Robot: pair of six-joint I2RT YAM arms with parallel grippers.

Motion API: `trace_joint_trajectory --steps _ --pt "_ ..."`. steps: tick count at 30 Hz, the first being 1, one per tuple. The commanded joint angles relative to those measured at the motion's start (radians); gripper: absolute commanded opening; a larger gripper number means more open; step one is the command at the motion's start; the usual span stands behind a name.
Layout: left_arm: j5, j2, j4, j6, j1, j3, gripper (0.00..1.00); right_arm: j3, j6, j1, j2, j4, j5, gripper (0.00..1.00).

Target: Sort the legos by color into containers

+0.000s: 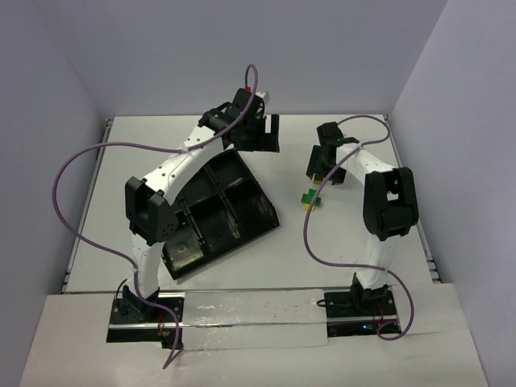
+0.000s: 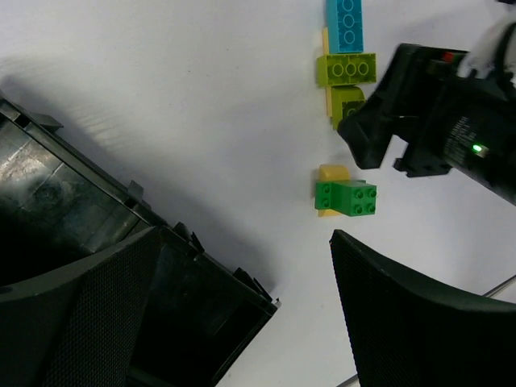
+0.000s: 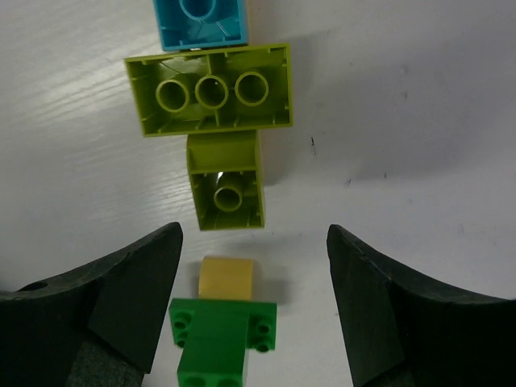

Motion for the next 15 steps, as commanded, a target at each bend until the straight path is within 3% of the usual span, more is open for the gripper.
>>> trace_joint_trajectory --steps 1,10,14,15 --pt "0.000 -0.031 -0.020 0.025 -0.001 0.020 0.94 0.068 -0.032 -0.006 0.054 0.004 -0.028 0.78" --pt "0.025 0.003 -0.029 0.033 0.004 0.060 0.94 0.107 -0.025 -0.006 0.125 0.046 -0.009 0.67" --pt "0.025 0.006 -0.034 0.038 0.008 0.066 0.94 0.119 -0.028 -0.006 0.142 0.052 -0.010 0.53" --pt "0.020 0.003 -0.035 0.041 0.011 0.066 0.94 0.113 -0.029 -0.006 0.135 0.059 -0.018 0.46"
